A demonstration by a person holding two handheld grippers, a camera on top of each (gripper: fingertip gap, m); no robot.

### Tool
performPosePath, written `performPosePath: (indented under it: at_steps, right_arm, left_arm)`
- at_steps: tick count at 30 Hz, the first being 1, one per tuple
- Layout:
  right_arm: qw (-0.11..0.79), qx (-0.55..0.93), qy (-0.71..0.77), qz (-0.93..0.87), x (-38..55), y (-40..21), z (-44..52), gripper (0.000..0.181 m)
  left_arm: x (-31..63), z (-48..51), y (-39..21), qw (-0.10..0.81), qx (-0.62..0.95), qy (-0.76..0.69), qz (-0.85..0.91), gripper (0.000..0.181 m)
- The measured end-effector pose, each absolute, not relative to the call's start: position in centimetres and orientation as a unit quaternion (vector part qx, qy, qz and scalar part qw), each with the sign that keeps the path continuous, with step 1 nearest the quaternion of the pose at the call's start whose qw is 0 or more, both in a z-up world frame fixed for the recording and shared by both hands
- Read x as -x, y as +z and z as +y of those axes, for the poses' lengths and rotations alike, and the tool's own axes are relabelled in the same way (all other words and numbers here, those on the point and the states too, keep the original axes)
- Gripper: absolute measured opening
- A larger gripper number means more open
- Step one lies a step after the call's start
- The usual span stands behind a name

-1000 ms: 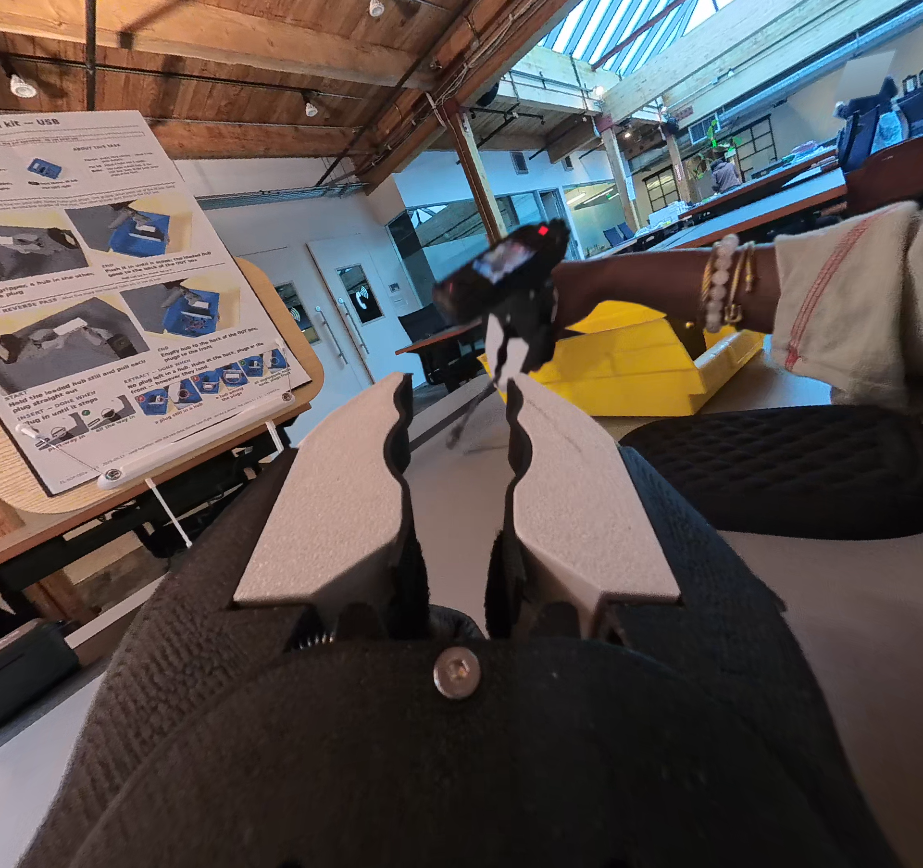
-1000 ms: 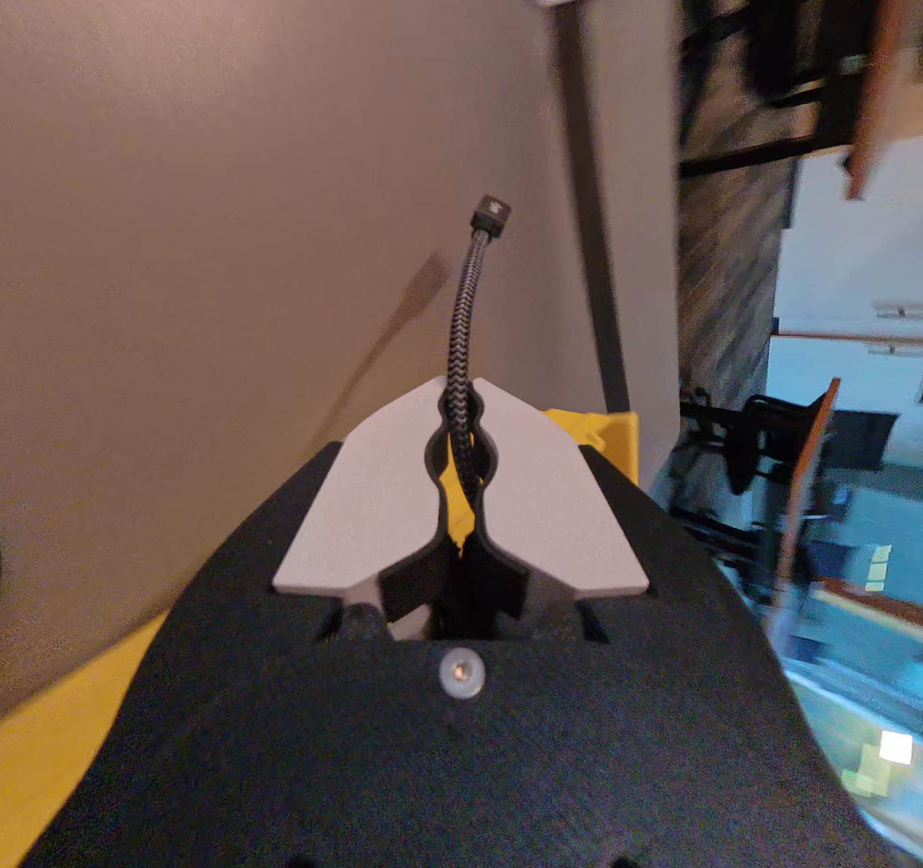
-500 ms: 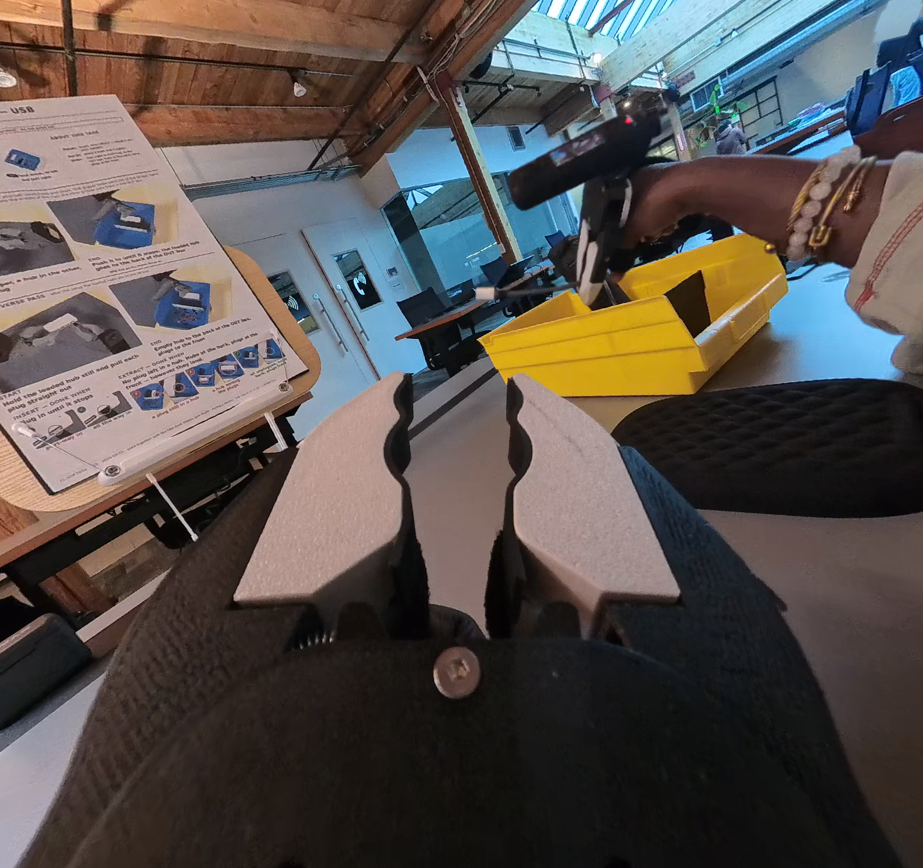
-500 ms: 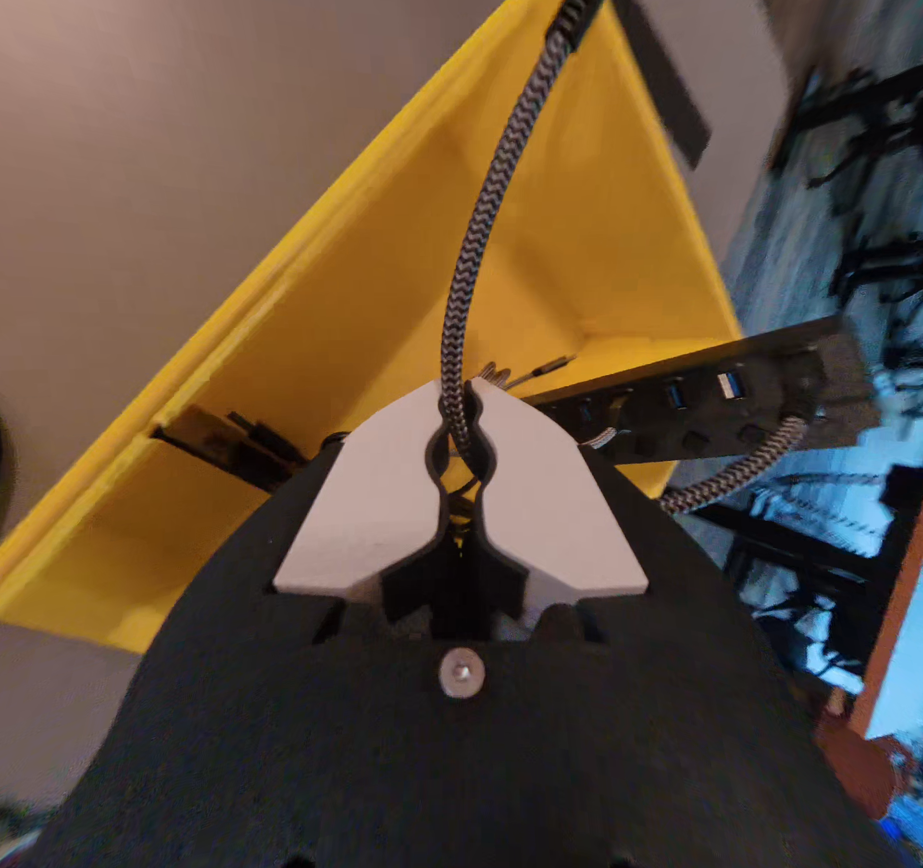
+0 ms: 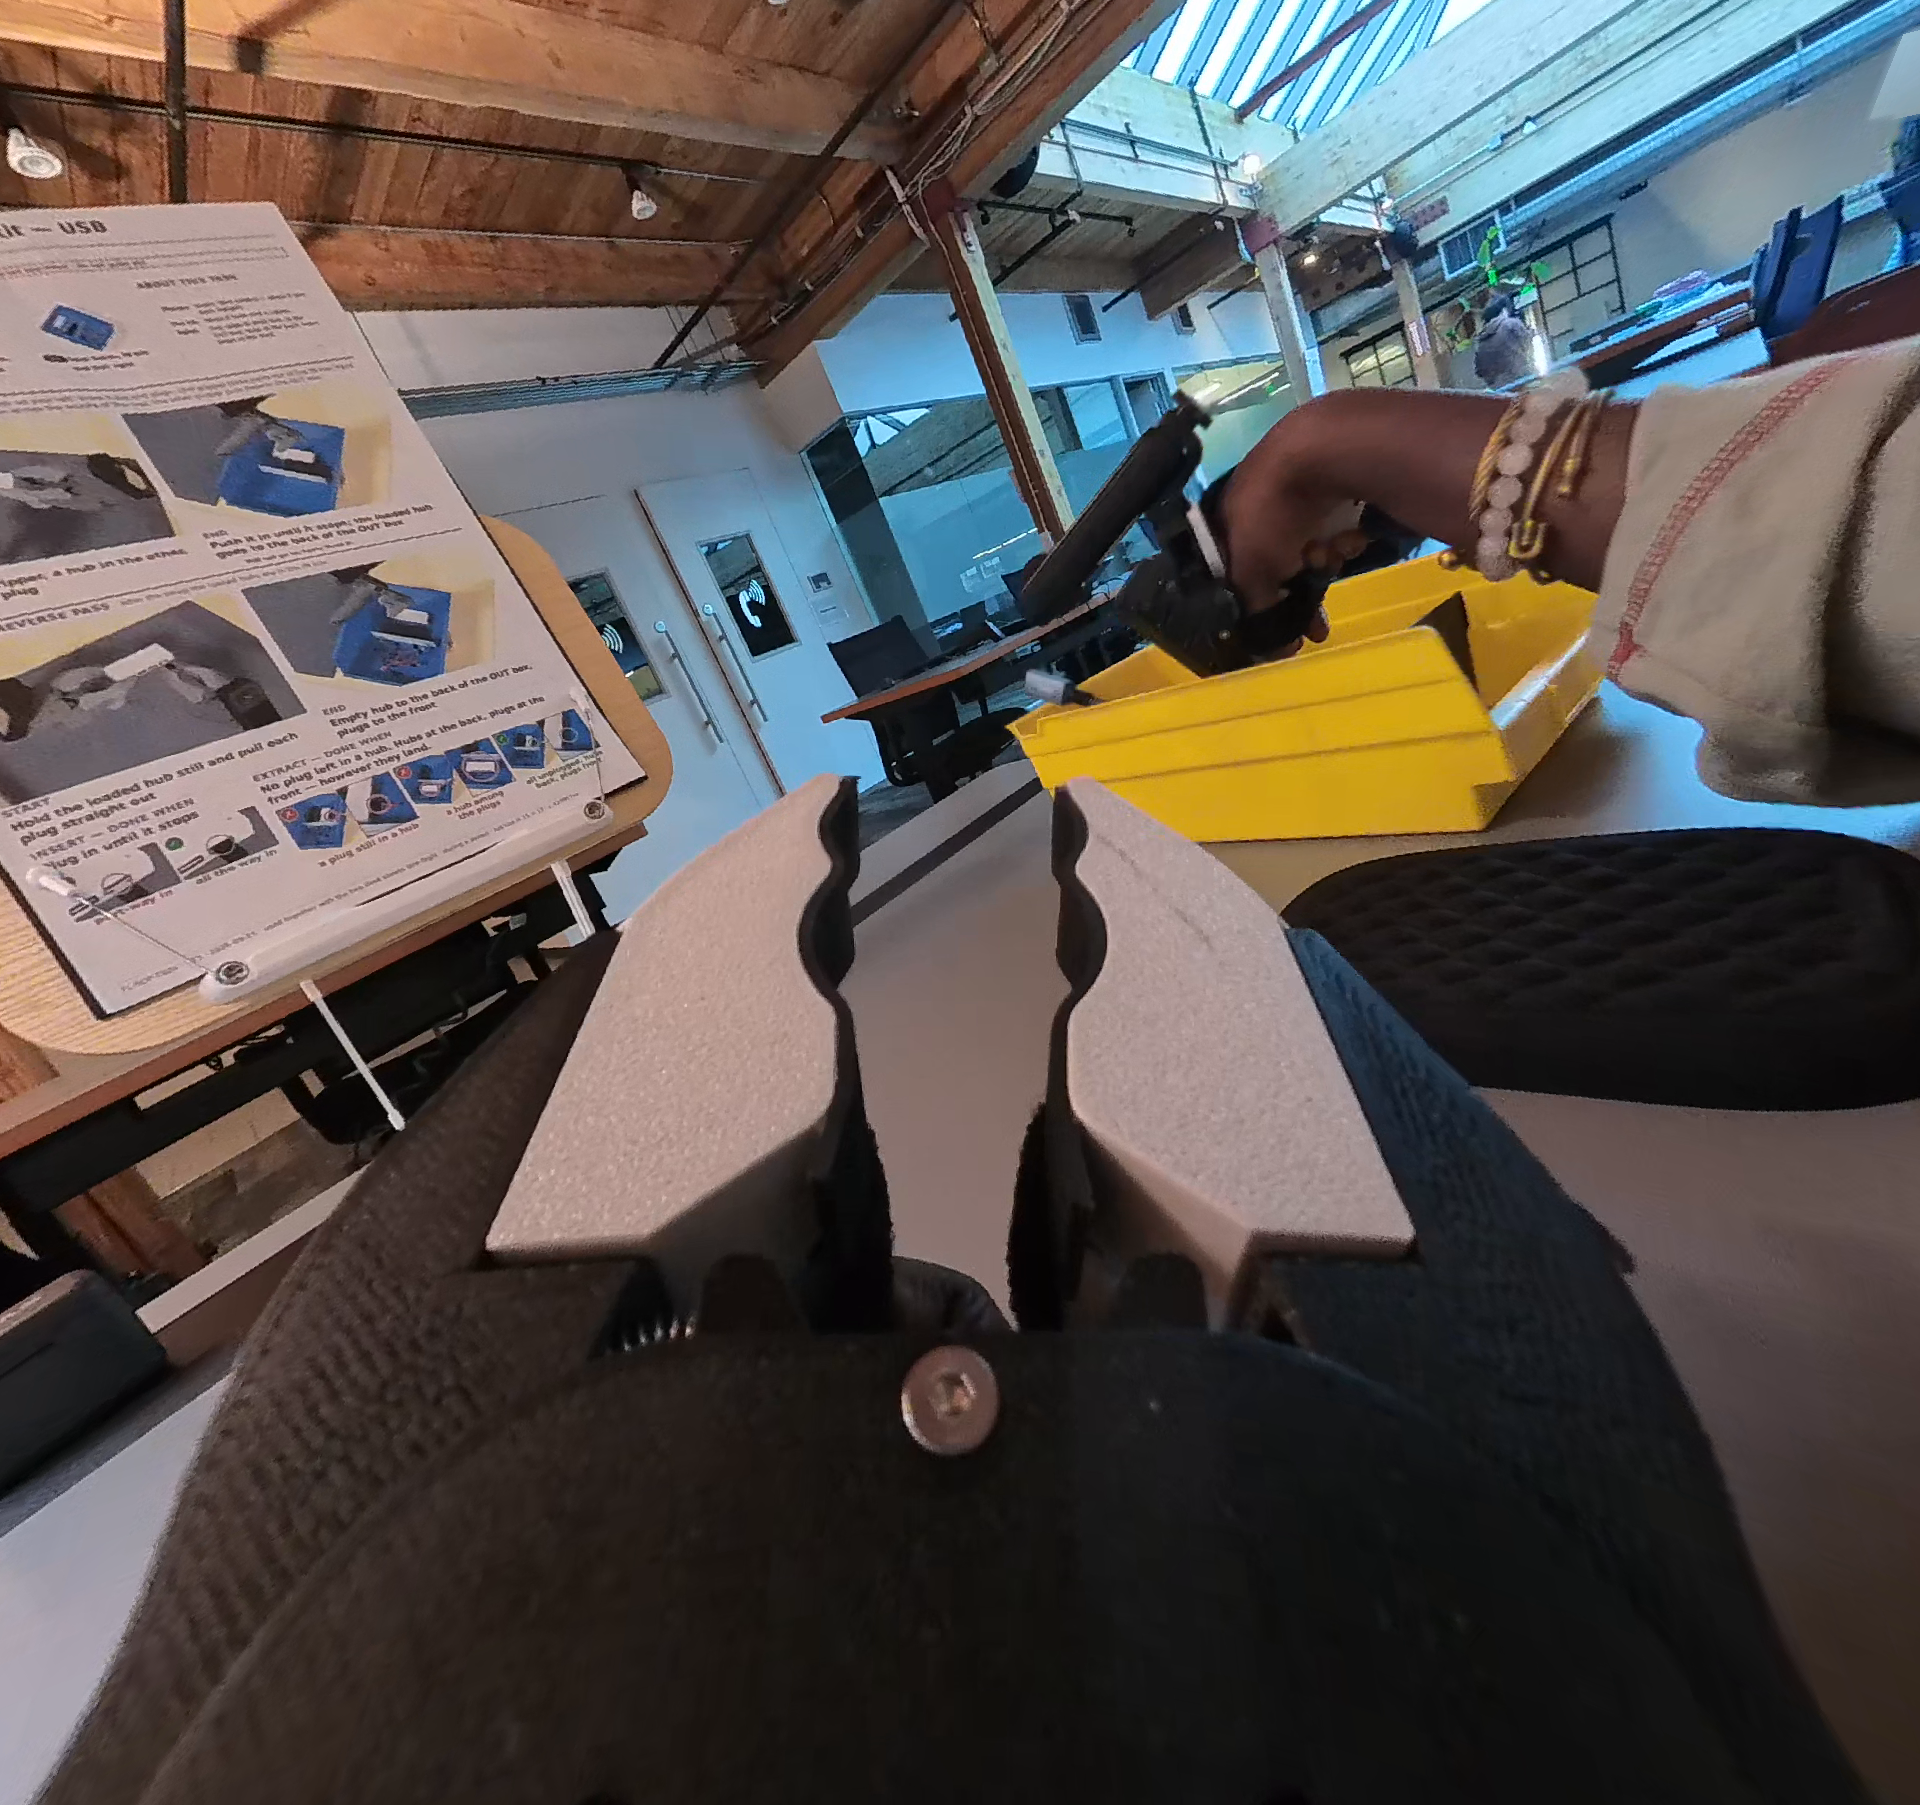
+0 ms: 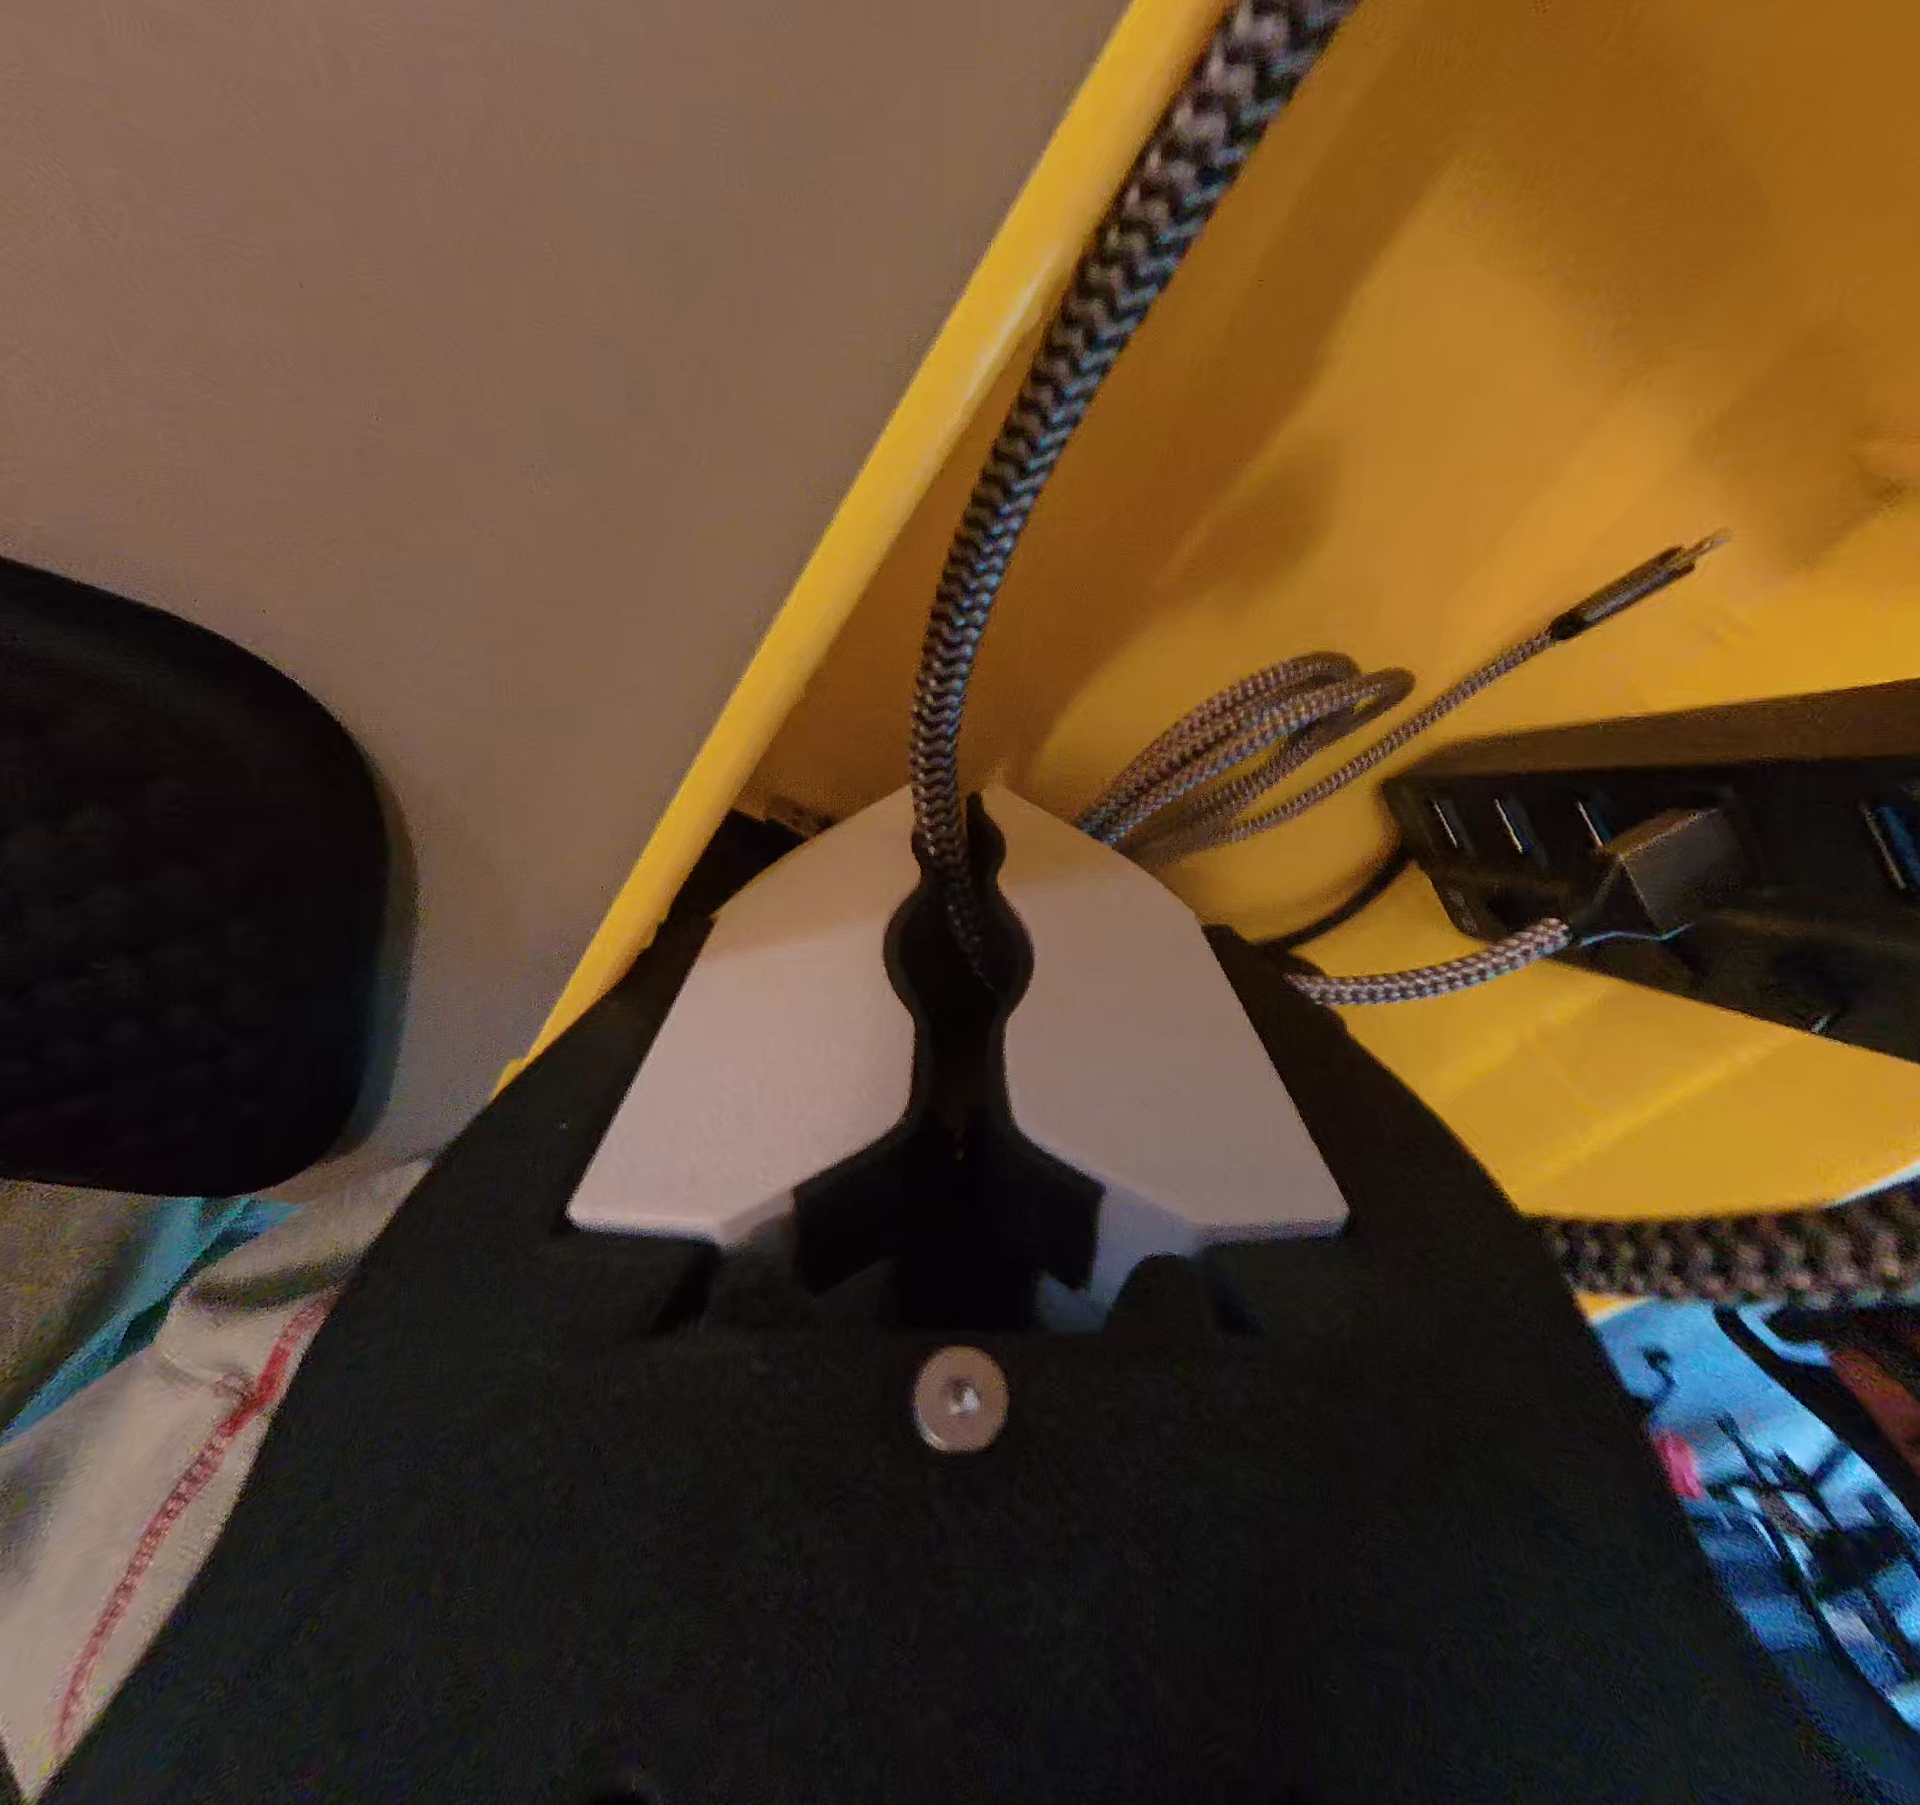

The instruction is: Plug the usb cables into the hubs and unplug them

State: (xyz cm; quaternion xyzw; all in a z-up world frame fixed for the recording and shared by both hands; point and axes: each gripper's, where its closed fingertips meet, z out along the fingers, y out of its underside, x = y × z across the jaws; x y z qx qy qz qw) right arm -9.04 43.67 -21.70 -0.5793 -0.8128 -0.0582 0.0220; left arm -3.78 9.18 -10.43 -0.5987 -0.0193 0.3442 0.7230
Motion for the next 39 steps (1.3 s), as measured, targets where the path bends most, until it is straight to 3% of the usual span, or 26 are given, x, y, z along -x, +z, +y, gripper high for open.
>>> performPosePath:
  at_steps: [6,11,13,17,21,23,27,31,35,39]
  right_arm:
    - [0.004,0.561,-0.051,-0.826,9.4,-22.2,44.0,0.007]
    - [0.042,0.514,-0.039,-0.856,9.7,-20.2,44.1,0.054]
    - [0.066,0.457,-0.014,-0.887,10.0,-19.1,43.6,0.058]
    - [0.085,0.38,0.019,-0.921,9.5,-17.5,43.1,0.046]
    - [0.115,0.377,0.043,-0.918,9.5,-16.5,43.7,0.045]
    - [0.158,0.365,0.068,-0.915,10.3,-15.5,43.7,0.037]
    - [0.231,0.304,0.092,-0.92,11.3,-14.0,42.9,0.046]
    - [0.341,0.338,0.141,-0.866,13.2,-11.0,43.8,0.044]
    - [0.438,0.354,0.299,-0.77,13.5,-6.4,40.2,0.053]
    - [0.454,0.303,0.51,-0.665,10.0,-1.9,32.2,0.064]
  left_arm:
    - [3.7,9.1,-10.3,0.726,0.596,0.344,-0.018,0.036]
    - [3.7,9.1,-10.3,0.726,0.595,0.344,-0.019,0.036]
    - [3.7,9.1,-10.2,0.729,0.594,0.341,-0.019,0.036]
    - [3.6,9.0,-10.2,0.73,0.592,0.34,-0.019,0.036]
    - [3.7,9.0,-10.1,0.733,0.59,0.338,-0.022,0.036]
    - [3.7,9.0,-10.1,0.735,0.589,0.335,-0.023,0.036]
    - [3.7,8.9,-10.0,0.738,0.587,0.332,-0.025,0.036]
    - [3.7,8.9,-10.0,0.738,0.587,0.333,-0.027,0.035]
    - [3.8,8.9,-10.0,0.74,0.588,0.325,-0.031,0.035]
    - [3.8,8.9,-10.1,0.74,0.589,0.324,-0.033,0.035]
